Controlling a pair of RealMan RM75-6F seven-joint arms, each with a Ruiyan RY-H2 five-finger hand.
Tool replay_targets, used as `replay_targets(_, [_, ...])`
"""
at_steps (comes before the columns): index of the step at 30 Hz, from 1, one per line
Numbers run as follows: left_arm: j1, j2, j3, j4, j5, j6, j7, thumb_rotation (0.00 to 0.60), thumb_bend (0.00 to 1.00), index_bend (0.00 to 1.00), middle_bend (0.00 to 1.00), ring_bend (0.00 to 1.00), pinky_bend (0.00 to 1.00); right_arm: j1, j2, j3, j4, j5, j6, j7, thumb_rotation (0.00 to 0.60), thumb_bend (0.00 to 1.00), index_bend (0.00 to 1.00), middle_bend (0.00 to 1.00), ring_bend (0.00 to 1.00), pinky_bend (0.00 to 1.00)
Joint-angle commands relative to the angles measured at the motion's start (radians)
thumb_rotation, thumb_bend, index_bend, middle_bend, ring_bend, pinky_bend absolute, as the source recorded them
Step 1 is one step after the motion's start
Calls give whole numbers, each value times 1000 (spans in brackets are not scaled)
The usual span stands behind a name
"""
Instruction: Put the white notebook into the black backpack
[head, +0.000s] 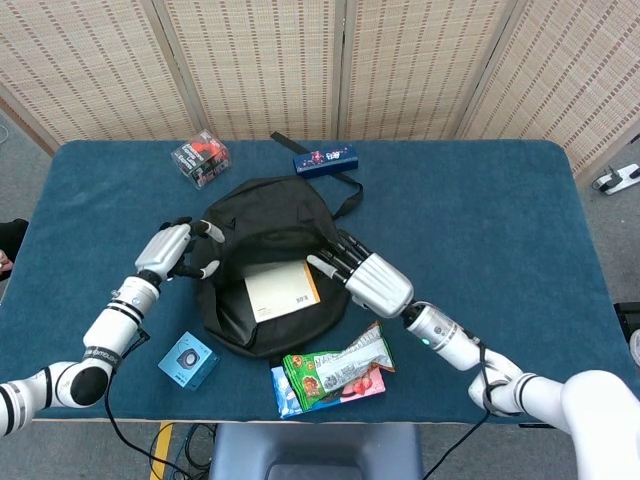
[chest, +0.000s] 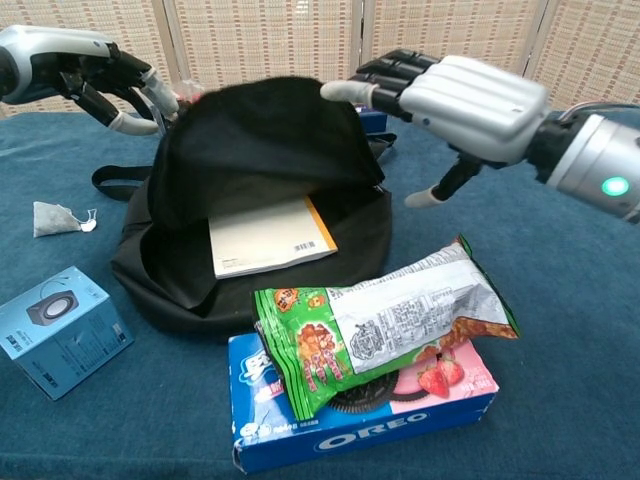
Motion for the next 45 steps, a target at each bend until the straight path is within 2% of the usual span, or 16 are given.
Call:
replay_targets(1, [20,18,13,-35,35,35,13,600,279,302,225,237,54,-56,95,-6,-102,18,35,-13,600,0,0,89,0,0])
replay_targets(5, [55,41,22,-84,87,98,18,600,261,241,214,230,54,-96,179,-10,-176,33,46,-20,600,0,0,96,0,0])
replay_targets(13, [136,99,35,-127,136,197,-1,600,260,238,211,224,54,-178,331,-8,-309,86,57,-5,600,10,13,133,0,0])
replay_targets(16, [167,110,48,-115,149,237,8,600,260,246,211,224,54,-208,382,-8,-351,111,55,11,600,64,50,165,10,31])
replay_targets(22, [243,118,80,-85,207,352,37,600,260,262,211,224,54,-278,462,-2,-406,153,81,46,600,240,128,228,100,185])
replay_targets(26, [296,117,100,-65,249,436,58,600,260,271,211,223,54,-331,498,-7,-425,172,106,61,600,308,156,250,131,234])
replay_targets(31, [362,121,117,-56,272,522,78,600,260,273,211,222,54,-412,537,-14,-449,210,142,90,600,317,219,271,138,236])
replay_targets(36, [431,123,136,-53,286,595,89,600,260,275,211,221,54,-489,565,-27,-470,228,181,100,600,320,263,299,173,288])
replay_targets(45, [537,98,174,-35,340,709,119,600,260,279,211,220,54,-608,577,-34,-496,257,248,109,600,339,325,326,184,288])
